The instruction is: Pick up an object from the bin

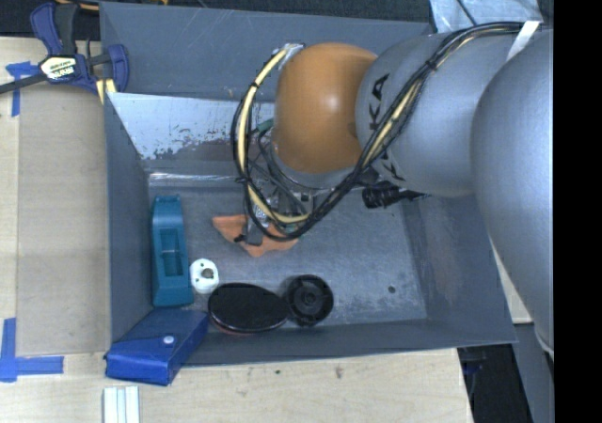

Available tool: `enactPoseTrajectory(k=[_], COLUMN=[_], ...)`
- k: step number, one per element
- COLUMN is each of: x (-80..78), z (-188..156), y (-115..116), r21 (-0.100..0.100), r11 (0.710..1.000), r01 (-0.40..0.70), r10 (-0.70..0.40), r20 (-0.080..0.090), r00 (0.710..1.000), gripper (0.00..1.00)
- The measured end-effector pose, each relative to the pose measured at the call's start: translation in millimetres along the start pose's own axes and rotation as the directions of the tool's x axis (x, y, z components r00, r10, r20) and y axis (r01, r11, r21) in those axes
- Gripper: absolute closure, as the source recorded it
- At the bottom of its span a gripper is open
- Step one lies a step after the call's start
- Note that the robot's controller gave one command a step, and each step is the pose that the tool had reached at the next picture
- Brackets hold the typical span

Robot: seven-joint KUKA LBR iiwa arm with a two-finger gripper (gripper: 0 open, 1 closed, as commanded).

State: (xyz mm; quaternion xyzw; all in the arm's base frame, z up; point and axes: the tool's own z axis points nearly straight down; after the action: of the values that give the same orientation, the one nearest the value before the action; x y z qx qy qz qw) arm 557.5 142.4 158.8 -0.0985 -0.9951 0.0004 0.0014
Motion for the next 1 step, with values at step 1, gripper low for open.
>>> enactPoseTrajectory(k=[1], x=[-28.8], z=[24.4], y=[-1.2], r21=[-0.007], r11=[1.000], r01=[0.012], r10=[-0.012], r20=[0.017], r00=[1.000], gripper=[1.00])
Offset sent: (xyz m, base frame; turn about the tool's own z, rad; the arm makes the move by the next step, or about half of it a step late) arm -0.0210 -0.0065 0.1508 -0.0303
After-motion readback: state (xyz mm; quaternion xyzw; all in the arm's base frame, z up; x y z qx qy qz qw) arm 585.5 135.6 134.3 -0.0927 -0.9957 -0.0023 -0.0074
